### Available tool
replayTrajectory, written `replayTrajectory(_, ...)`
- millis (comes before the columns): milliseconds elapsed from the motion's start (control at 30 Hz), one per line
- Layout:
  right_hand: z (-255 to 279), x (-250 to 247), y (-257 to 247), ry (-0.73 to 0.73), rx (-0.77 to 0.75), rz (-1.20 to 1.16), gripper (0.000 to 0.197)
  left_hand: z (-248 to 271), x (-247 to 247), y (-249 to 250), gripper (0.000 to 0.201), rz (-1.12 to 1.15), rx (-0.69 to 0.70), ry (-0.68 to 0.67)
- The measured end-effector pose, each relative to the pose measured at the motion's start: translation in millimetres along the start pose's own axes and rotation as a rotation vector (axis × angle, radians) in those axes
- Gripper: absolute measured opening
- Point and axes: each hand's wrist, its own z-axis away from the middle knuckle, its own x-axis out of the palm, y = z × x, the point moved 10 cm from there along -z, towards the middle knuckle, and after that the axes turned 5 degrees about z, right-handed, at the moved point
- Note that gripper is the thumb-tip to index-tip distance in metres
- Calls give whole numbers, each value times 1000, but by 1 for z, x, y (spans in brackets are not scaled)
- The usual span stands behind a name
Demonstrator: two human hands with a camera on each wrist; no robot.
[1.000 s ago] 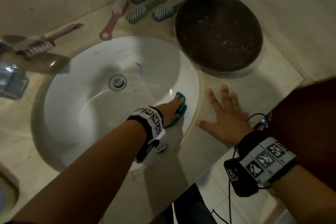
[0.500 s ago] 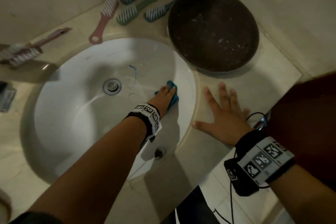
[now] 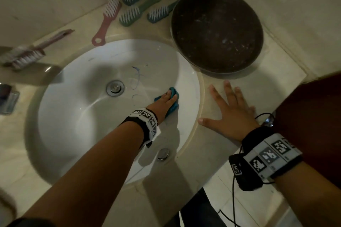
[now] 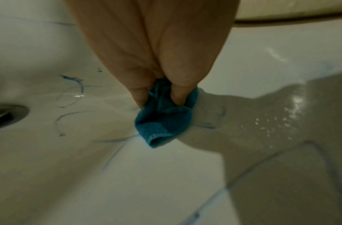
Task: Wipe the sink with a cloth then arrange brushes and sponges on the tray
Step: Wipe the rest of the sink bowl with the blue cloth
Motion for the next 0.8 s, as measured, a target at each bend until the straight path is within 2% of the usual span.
replayTrajectory(133, -1, -4, -1, 21, -20, 3, 100, -12, -20, 4, 73, 119, -9, 65)
replayTrajectory(233, 1, -7, -2, 1, -51, -6, 102, -20, -25, 7, 76, 125, 5, 83)
replayTrajectory(433, 11, -7, -9, -42, -65, -62, 104, 1, 3, 4, 76, 8, 29, -37)
replayTrajectory(567, 14, -8, -11, -59, -52, -71, 103, 19, 7, -15, 75, 27, -23, -92)
replayTrajectory(633, 13, -9, -12, -55, -47, -81, 103, 14, -3, -14, 71, 76, -40, -64)
replayTrajectory(800, 8, -5, -9, -34, -42, -89, 105, -10, -30, 14, 74, 356, -36, 141)
